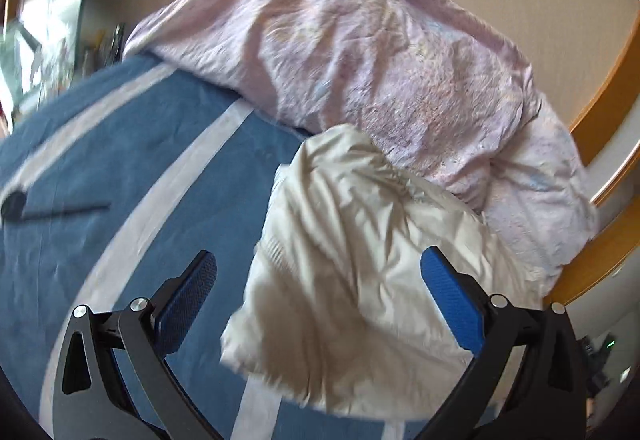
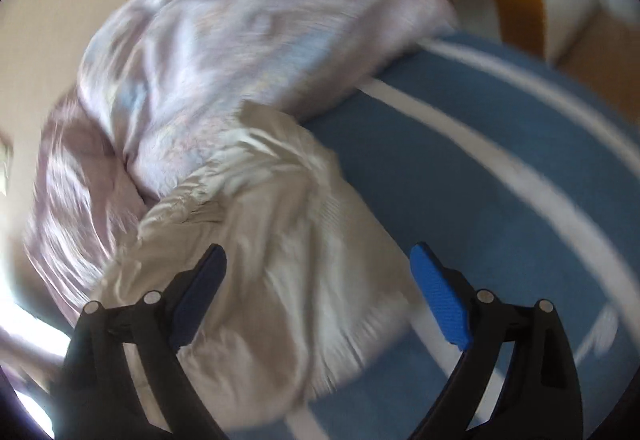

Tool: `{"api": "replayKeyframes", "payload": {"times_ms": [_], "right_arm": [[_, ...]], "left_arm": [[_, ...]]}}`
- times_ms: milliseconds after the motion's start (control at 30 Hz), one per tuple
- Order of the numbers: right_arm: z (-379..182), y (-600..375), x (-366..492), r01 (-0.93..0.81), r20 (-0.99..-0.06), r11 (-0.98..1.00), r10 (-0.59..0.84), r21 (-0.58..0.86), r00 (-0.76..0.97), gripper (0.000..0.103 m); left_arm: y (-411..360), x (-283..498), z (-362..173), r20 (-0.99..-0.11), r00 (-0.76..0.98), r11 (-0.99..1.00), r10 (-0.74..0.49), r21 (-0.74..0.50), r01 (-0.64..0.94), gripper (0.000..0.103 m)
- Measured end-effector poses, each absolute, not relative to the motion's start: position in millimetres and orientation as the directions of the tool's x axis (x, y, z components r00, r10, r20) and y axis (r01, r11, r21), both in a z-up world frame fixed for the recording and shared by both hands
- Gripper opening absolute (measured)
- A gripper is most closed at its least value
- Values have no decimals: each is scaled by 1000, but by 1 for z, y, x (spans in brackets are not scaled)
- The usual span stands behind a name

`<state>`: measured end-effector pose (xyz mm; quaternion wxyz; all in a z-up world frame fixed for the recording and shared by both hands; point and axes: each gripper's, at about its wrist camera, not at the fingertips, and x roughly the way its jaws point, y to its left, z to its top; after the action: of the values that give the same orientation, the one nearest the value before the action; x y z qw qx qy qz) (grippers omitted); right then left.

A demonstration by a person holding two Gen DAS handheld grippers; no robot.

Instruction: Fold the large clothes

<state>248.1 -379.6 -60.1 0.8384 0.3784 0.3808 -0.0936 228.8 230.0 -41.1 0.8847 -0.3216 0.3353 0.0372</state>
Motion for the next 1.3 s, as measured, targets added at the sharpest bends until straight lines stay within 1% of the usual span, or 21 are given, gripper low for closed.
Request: {"api": "replayKeyframes", "payload": {"times_ms": [100, 167, 300, 367, 400, 433, 500, 600, 667, 700, 733, 767, 800, 833, 867, 900, 967, 1100, 1300], "right_arm": [[-87, -397, 233, 490, -694, 556, 241, 672, 678, 90], [-99, -396, 231, 507, -692, 514, 276, 693, 666, 85], [-109, -385, 233, 491, -677, 499, 313, 714, 666, 81], [-114, -380, 237, 489, -673, 489, 333, 722, 660, 76], [-114, -378, 238, 479, -665, 490, 336, 728, 667, 75], [-113, -375, 240, 475, -663, 494, 336, 729, 669, 74], [-114, -371, 242, 463, -653, 493, 342, 737, 676, 74], [-115, -368, 245, 452, -641, 491, 338, 745, 689, 69], [-116, -364, 248, 448, -638, 495, 327, 744, 697, 61], [-116, -364, 248, 445, -635, 496, 325, 746, 701, 57], [-116, -363, 248, 438, -630, 500, 323, 747, 706, 50], [-114, -360, 247, 429, -625, 508, 317, 747, 713, 42], [-113, -360, 246, 420, -620, 513, 315, 748, 719, 38], [-109, -359, 243, 404, -608, 519, 314, 753, 730, 31], [-104, -358, 241, 385, -594, 525, 316, 759, 740, 26], [-99, -356, 239, 370, -585, 532, 318, 762, 746, 25], [-92, -354, 235, 346, -569, 543, 318, 765, 758, 21], [-71, -345, 223, 279, -534, 579, 333, 766, 777, 20], [-60, -338, 193, 226, -521, 604, 371, 764, 769, 20]], "left_arm": [[239, 202, -55, -599, 774, 702, -206, -641, -310, 102], [241, 191, -66, -589, 772, 646, -238, -690, -327, 102], [230, 185, -79, -571, 770, 587, -285, -739, -331, 102], [222, 185, -84, -560, 773, 557, -297, -760, -336, 102], [220, 187, -86, -555, 775, 545, -302, -768, -338, 101], [217, 189, -89, -547, 777, 525, -313, -781, -338, 100], [211, 192, -94, -535, 777, 491, -332, -801, -341, 94], [205, 196, -99, -523, 788, 459, -325, -815, -353, 91], [205, 199, -102, -515, 797, 435, -314, -825, -361, 88], [206, 200, -104, -509, 802, 419, -312, -832, -364, 84], [208, 200, -107, -499, 810, 394, -309, -842, -368, 81], [210, 200, -111, -494, 815, 371, -305, -849, -376, 72], [212, 199, -114, -492, 816, 356, -303, -853, -382, 59], [214, 199, -117, -496, 814, 340, -302, -854, -394, 52], [216, 198, -120, -495, 815, 331, -302, -856, -397, 38], [220, 196, -122, -486, 819, 321, -306, -862, -392, 29], [225, 193, -119, -456, 830, 310, -322, -879, -362, 21], [228, 184, -101, -427, 853, 353, -301, -881, -316, 17], [238, 154, -86, -399, 865, 365, -306, -888, -280, 16]]}}
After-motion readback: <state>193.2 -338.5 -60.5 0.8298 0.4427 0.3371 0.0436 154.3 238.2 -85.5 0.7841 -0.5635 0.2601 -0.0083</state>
